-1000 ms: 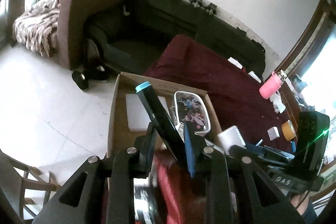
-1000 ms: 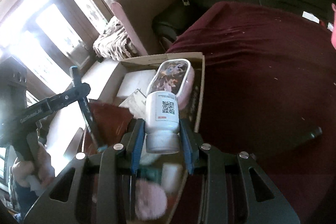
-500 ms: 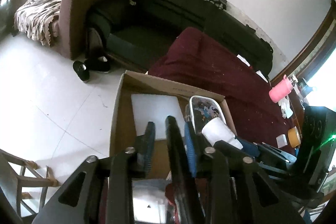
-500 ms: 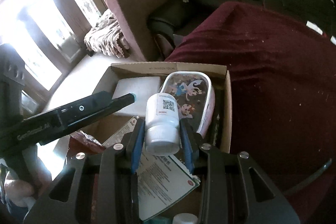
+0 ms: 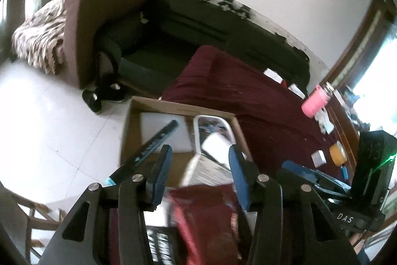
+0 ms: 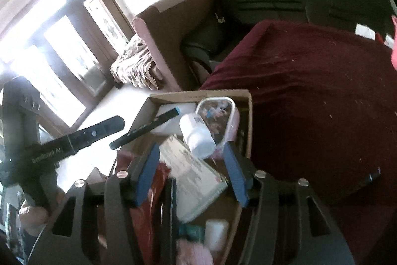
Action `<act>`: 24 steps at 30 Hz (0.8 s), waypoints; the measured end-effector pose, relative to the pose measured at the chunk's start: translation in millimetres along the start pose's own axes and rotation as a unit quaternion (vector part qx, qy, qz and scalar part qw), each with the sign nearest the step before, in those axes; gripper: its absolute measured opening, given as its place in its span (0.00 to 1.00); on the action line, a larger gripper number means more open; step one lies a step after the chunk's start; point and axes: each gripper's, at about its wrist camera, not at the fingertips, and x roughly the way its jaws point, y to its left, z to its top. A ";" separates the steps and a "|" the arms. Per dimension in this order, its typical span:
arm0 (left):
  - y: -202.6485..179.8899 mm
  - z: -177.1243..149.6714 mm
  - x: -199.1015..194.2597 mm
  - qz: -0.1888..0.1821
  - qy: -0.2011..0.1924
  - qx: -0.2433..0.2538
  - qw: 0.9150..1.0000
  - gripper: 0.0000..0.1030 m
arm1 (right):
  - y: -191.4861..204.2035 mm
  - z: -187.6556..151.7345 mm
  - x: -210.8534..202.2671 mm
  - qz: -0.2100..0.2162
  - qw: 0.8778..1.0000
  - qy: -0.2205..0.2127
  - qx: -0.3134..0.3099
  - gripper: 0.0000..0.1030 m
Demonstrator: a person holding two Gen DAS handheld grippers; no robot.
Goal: Organize objects
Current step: 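Open both tools to release the bottle and marker into the tray, then reach the right tool to the small white barcode box and grasp it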
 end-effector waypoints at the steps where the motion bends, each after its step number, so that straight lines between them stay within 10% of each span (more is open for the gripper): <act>1: -8.6 -0.5 -1.2 -0.004 0.003 0.010 1.000 0.41 | -5.5 -5.0 -6.7 0.002 1.000 -0.002 0.008 0.52; 7: -78.4 -13.3 3.4 -0.031 0.017 0.078 0.996 0.42 | -63.3 -38.9 -48.5 -0.002 0.998 0.003 0.064 0.52; 17: -209.6 -58.9 80.8 -0.051 0.099 0.181 0.977 0.44 | -192.1 -92.3 -147.0 -0.126 0.981 -0.032 0.142 0.52; 24: -257.9 -83.0 141.9 -0.019 0.133 0.211 0.968 0.44 | -242.9 -108.8 -171.2 -0.114 0.970 -0.081 0.197 0.51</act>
